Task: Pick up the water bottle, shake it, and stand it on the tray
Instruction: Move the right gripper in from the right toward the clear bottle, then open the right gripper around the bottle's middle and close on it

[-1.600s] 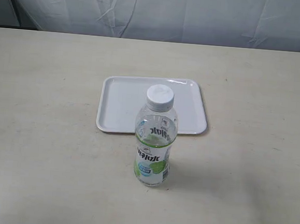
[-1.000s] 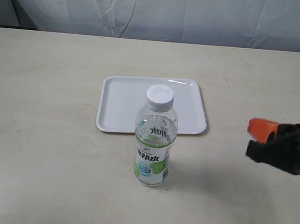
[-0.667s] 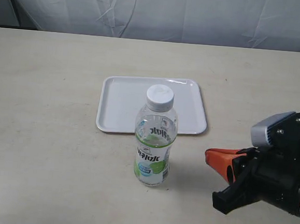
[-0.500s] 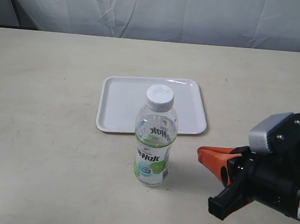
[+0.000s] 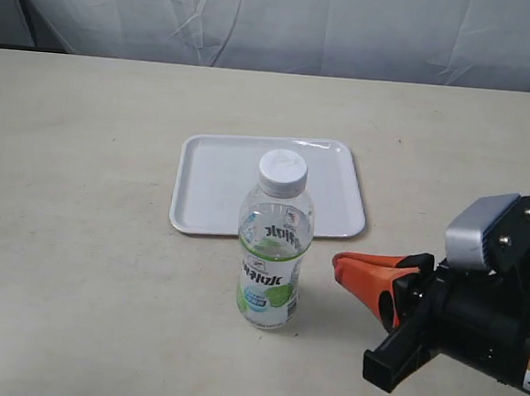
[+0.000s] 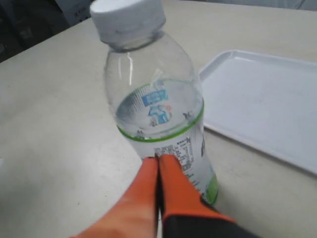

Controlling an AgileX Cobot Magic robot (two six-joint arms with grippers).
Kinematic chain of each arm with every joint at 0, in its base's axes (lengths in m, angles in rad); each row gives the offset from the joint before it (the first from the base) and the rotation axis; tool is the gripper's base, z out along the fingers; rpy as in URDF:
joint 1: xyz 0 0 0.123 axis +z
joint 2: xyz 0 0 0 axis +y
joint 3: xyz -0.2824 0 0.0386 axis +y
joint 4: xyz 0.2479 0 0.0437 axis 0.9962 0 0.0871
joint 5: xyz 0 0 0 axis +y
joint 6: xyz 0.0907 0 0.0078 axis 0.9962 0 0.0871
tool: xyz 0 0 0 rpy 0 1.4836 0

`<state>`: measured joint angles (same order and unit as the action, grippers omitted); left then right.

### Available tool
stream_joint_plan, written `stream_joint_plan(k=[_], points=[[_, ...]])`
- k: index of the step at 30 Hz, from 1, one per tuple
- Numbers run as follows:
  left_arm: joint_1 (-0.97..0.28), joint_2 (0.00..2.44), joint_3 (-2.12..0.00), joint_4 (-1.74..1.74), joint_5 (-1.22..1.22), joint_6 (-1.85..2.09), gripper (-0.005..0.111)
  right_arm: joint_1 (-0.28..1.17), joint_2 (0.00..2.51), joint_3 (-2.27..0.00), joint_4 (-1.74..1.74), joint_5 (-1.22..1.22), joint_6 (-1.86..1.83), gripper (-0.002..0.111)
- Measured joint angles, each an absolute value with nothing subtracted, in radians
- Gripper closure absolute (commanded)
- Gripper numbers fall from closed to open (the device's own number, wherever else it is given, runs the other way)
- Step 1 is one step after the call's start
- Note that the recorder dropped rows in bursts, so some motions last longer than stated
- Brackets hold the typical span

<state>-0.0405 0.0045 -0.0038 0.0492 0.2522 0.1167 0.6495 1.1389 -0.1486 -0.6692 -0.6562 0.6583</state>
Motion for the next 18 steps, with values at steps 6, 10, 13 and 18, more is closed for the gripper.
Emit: stream_joint_plan(k=[6, 10, 13, 18], points=[[-0.041, 0.005, -0.004, 0.049, 0.252, 0.117, 0.106, 0.649, 1.185, -0.149, -0.665, -0.633, 0.675, 0.109], [-0.041, 0.005, -0.004, 0.049, 0.252, 0.117, 0.106, 0.649, 1.223, -0.149, -0.645, -0.664, 0.689, 0.104], [-0.041, 0.005, -0.004, 0.049, 0.252, 0.117, 0.106, 0.649, 1.243, -0.149, -0.628, -0.674, 0.697, 0.079], [-0.041, 0.005, -0.004, 0.049, 0.252, 0.117, 0.106, 0.649, 1.271, -0.149, -0.616, -0.689, 0.708, 0.022]])
